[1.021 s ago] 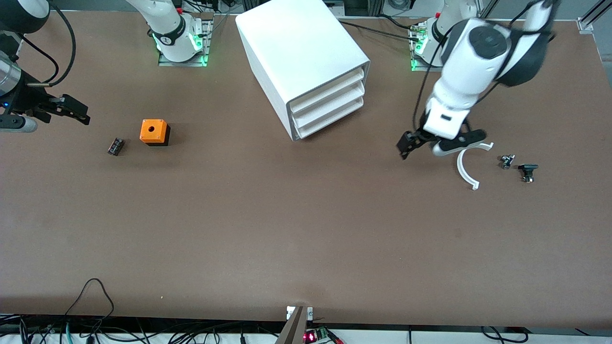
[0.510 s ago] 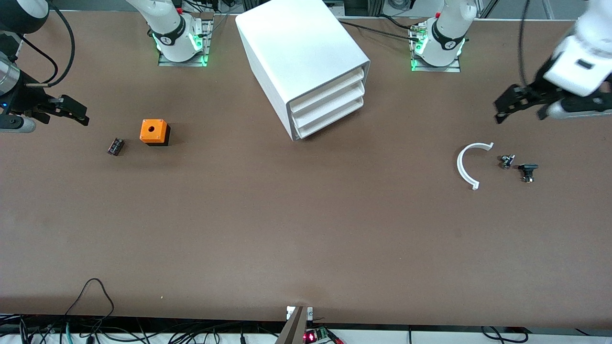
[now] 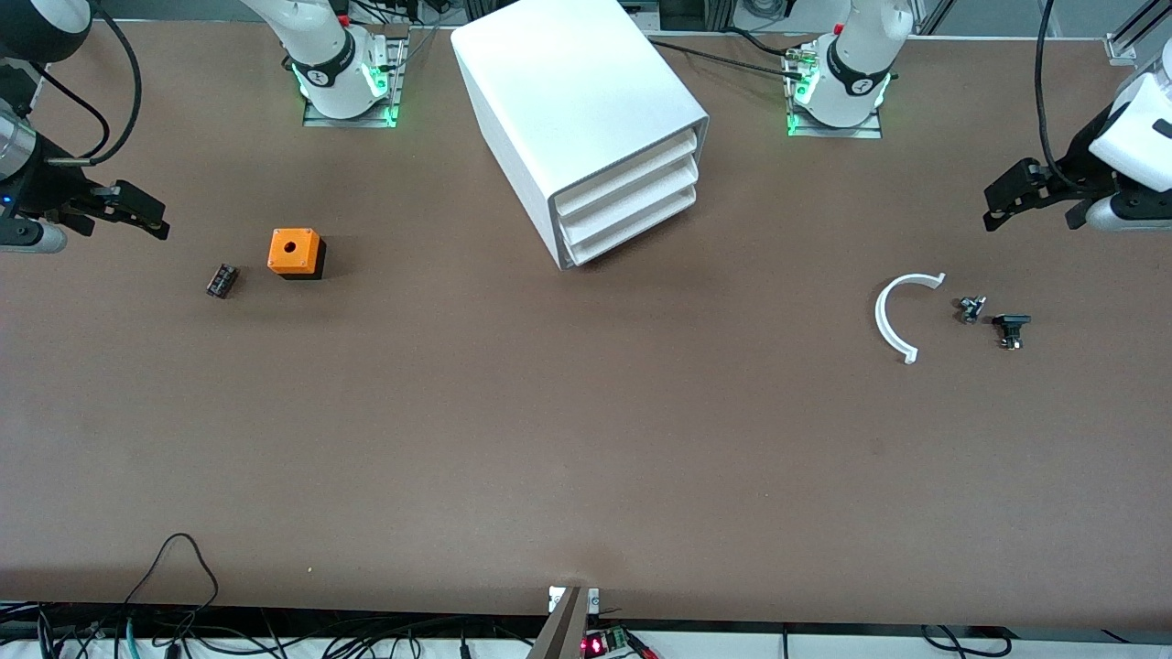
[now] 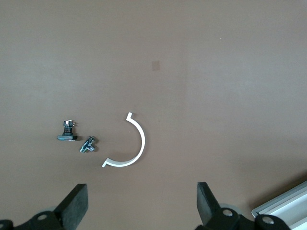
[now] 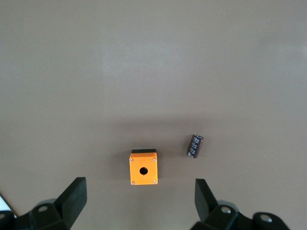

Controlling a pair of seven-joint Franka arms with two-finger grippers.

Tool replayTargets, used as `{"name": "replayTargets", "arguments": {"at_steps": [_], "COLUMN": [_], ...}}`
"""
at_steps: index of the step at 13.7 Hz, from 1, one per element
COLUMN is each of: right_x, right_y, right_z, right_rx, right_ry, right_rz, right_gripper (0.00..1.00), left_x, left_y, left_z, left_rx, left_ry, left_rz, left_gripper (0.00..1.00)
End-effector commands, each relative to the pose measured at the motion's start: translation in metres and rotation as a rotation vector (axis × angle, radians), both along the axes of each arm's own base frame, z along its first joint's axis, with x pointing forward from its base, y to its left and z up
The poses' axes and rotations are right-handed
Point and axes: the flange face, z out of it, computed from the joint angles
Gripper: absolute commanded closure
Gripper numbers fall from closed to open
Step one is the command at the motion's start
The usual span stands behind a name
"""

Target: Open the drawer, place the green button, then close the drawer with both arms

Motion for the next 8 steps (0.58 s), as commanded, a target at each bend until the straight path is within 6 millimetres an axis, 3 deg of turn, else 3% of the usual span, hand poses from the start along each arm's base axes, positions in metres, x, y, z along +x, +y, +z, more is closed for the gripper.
{"name": "replayTargets", "arguments": {"at_steps": [1, 8], "right_x": [-0.0032, -0.0034], "right_y": [-0.0006, -0.0007], "right_z": [0.0076, 0.0074], "right_rx": [0.016, 0.015], "right_ry": [-0.002, 0.000], "right_rz": [-0.003, 0.004], "right_gripper": [0.00, 0.00], "left_x": [0.0048, 0.0042], "left_y": [-0.0061, -0.0063], "left_z": [0.0029, 0.0050], "left_rx": [-0.010, -0.012], "left_ry": [0.001, 0.000], "left_rz": [-0.029, -0.031], "left_gripper": [0.00, 0.00]}}
